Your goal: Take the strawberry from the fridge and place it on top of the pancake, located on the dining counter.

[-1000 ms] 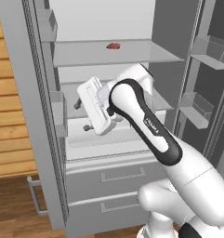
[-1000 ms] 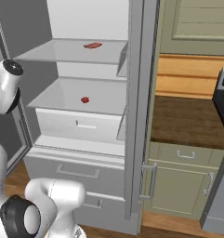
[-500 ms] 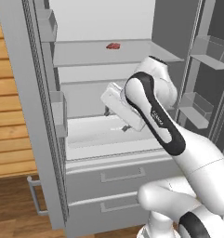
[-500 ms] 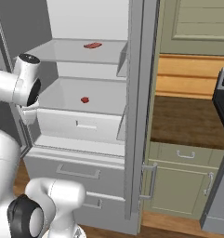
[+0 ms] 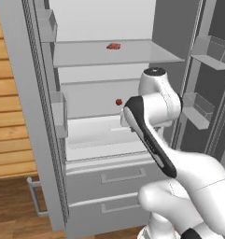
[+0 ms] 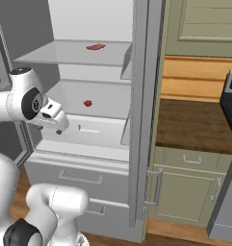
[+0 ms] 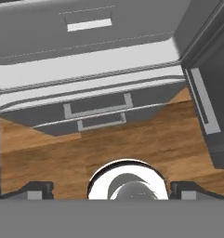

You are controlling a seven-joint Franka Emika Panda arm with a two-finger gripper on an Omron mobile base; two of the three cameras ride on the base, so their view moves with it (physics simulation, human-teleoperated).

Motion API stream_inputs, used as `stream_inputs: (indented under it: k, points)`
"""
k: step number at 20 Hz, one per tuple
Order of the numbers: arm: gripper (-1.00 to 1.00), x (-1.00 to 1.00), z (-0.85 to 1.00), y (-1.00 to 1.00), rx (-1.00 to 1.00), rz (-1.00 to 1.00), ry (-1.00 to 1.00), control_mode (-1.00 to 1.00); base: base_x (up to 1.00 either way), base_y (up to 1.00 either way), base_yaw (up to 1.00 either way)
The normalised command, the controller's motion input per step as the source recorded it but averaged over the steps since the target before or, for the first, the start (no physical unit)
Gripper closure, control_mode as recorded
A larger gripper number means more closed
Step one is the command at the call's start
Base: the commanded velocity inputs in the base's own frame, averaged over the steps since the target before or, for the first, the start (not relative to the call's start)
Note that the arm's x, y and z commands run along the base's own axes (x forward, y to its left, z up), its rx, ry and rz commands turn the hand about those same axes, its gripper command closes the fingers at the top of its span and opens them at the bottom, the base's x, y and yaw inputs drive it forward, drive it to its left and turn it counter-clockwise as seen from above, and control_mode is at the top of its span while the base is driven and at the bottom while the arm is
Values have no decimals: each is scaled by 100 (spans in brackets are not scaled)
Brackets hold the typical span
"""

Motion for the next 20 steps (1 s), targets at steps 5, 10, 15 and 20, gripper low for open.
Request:
stream_inputs:
  k: [5, 10, 15, 20]
  points:
    - [-100, -20, -56, -55, -6, 19, -6, -100, 0, 0, 0]
    - [-100, -21, -24, 0, 3, 3, 0, -100, 0, 0, 0]
    - [-100, -21, -26, -36, 0, -6, 0, -100, 0, 0, 0]
    - [-100, -9, -50, -15, 1, -1, 0, -100, 0, 0, 0]
